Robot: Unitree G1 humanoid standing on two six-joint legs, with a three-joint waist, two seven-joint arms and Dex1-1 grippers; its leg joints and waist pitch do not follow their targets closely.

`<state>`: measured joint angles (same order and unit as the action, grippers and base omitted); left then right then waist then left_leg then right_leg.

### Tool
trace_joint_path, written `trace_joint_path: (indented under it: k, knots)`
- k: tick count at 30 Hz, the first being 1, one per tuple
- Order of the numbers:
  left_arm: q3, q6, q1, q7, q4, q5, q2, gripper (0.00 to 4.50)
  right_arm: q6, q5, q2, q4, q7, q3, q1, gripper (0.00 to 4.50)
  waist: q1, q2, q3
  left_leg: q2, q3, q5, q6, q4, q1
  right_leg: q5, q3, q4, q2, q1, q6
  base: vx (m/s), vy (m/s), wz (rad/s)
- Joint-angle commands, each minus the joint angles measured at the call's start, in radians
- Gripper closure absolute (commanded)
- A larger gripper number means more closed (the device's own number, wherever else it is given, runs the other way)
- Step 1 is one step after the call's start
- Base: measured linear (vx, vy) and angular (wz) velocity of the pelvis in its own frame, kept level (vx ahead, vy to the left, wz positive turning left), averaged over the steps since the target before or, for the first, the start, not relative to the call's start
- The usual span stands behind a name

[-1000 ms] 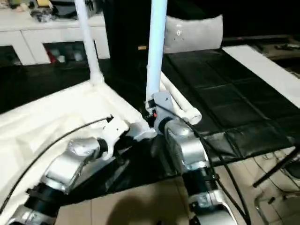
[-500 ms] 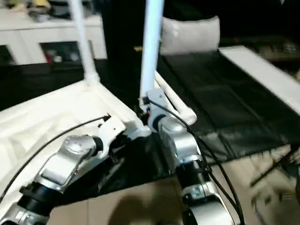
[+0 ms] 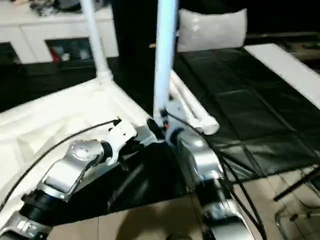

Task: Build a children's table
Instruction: Rotate leg to tighten

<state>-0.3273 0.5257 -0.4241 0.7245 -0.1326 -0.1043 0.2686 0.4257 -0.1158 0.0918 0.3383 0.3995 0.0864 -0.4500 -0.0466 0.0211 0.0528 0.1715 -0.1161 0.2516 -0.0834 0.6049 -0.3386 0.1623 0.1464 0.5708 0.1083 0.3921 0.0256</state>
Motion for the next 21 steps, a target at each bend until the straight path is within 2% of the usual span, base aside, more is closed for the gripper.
trace_joint_path:
  k: [1,2,3,4,5,6,7,8,10,11,12,14,15,16,19,21]
  knots:
    - [0.009,-0.02,-0.022,-0.008,-0.045,-0.025,0.03,4.5,0.027,-0.01,0.009,-0.005,0.044,0.025,0.041,0.91,0.005,0.013,-0.059,0.044,0.002,0.104,0.055,-0.084,-0.028,0.146,-0.07,-0.053,0.053,-0.059,0.19,0.052,-0.017,0.0]
    - [0.005,-0.034,-0.024,0.0,-0.053,-0.025,0.038,4.5,0.022,-0.012,0.02,-0.024,0.06,0.029,0.052,0.84,0.01,0.01,-0.067,0.041,0.002,0.007,0.081,-0.076,-0.035,0.047,-0.071,-0.04,0.055,-0.069,0.215,0.0,0.0,0.0]
    - [0.003,-0.048,-0.025,0.01,-0.063,-0.025,0.047,4.5,0.019,-0.015,0.031,-0.044,0.076,0.032,0.063,0.77,0.014,0.016,-0.066,0.04,-0.003,-0.044,0.107,-0.07,-0.03,-0.007,-0.07,-0.037,0.052,-0.063,0.236,0.0,0.0,0.0]
    - [0.001,-0.058,-0.026,0.017,-0.07,-0.025,0.053,4.5,0.018,-0.018,0.04,-0.058,0.087,0.034,0.071,0.68,0.016,0.014,-0.067,0.04,-0.003,-0.055,0.119,-0.069,-0.031,-0.013,-0.069,-0.034,0.053,-0.064,0.243,0.0,0.0,0.0]
    - [-0.002,-0.078,-0.028,0.032,-0.082,-0.024,0.064,4.5,0.01,-0.025,0.055,-0.082,0.11,0.033,0.083,0.57,0.02,0.021,-0.066,0.04,-0.004,-0.058,0.128,-0.069,-0.033,-0.006,-0.068,-0.034,0.055,-0.067,0.246,0.0,0.0,0.0]
    - [-0.005,-0.094,-0.031,0.046,-0.094,-0.022,0.074,4.5,-0.001,-0.033,0.07,-0.102,0.134,0.03,0.092,0.49,0.026,0.021,-0.063,0.043,-0.006,-0.025,0.136,-0.071,-0.033,0.064,-0.067,-0.041,0.055,-0.068,0.238,0.0,0.0,0.0]
    - [-0.006,-0.097,-0.032,0.049,-0.095,-0.021,0.076,4.5,-0.003,-0.034,0.072,-0.105,0.137,0.029,0.093,0.49,0.028,0.021,-0.062,0.045,-0.008,-0.01,0.132,-0.072,-0.031,0.091,-0.068,-0.044,0.055,-0.067,0.233,0.0,0.0,0.0]
    - [-0.017,-0.134,-0.039,0.096,-0.115,-0.013,0.103,4.5,-0.026,-0.062,0.113,-0.15,0.199,0.014,0.107,0.44,0.032,0.031,-0.06,0.046,-0.008,0.024,0.12,-0.074,-0.03,0.144,-0.067,-0.049,0.054,-0.066,0.224,0.0,0.0,0.0]
    - [-0.026,-0.163,-0.045,0.138,-0.129,-0.004,0.125,4.5,-0.034,-0.086,0.15,-0.185,0.252,0.004,0.115,0.26,0.036,0.025,-0.06,0.049,-0.008,0.056,0.106,-0.077,-0.03,0.177,-0.069,-0.052,0.051,-0.066,0.207,0.0,0.0,0.0]
    - [-0.027,-0.171,-0.047,0.149,-0.134,0.0,0.129,4.5,-0.034,-0.09,0.161,-0.194,0.265,0.002,0.117,0.26,0.037,0.025,-0.06,0.049,-0.008,0.057,0.104,-0.076,-0.029,0.18,-0.069,-0.052,0.051,-0.066,0.206,0.0,0.0,0.0]
    - [-0.034,-0.193,-0.051,0.163,-0.146,-0.005,0.141,4.5,-0.035,-0.099,0.178,-0.206,0.296,0.003,0.12,0.08,0.039,0.033,-0.059,0.049,-0.01,0.056,0.099,-0.076,-0.028,0.184,-0.07,-0.052,0.051,-0.065,0.206,0.0,0.0,0.0]
    - [-0.061,-0.262,-0.059,0.214,-0.182,-0.017,0.178,4.5,-0.042,-0.121,0.228,-0.238,0.374,0.0,0.127,0.02,0.044,0.031,-0.062,0.047,-0.01,0.056,0.105,-0.073,-0.027,0.187,-0.068,-0.055,0.047,-0.066,0.196,0.0,0.0,0.0]
    - [-0.072,-0.299,-0.062,0.243,-0.198,-0.021,0.195,4.5,-0.051,-0.13,0.263,-0.252,0.426,0.002,0.129,0.02,0.045,0.036,-0.062,0.049,-0.011,0.047,0.105,-0.073,-0.028,0.177,-0.069,-0.052,0.048,-0.067,0.197,0.0,0.0,0.0]
    - [-0.078,-0.327,-0.064,0.266,-0.212,-0.022,0.206,4.5,-0.061,-0.132,0.288,-0.261,0.459,0.004,0.129,0.02,0.047,0.032,-0.063,0.049,-0.013,0.041,0.11,-0.071,-0.026,0.17,-0.068,-0.052,0.047,-0.066,0.195,0.0,0.0,0.0]
    - [-0.101,-0.398,-0.073,0.33,-0.244,-0.025,0.235,4.5,-0.084,-0.138,0.336,-0.265,0.522,0.013,0.115,0.02,0.057,0.036,-0.065,0.049,-0.014,0.026,0.116,-0.069,-0.024,0.177,-0.067,-0.052,0.046,-0.064,0.196,0.0,0.0,0.0]
    - [-0.119,-0.445,-0.08,0.379,-0.261,-0.024,0.254,4.5,-0.11,-0.135,0.367,-0.257,0.573,0.032,0.1,0.02,0.059,0.035,-0.068,0.05,-0.014,0.009,0.113,-0.068,-0.023,0.154,-0.066,-0.046,0.045,-0.065,0.205,0.0,0.0,0.0]
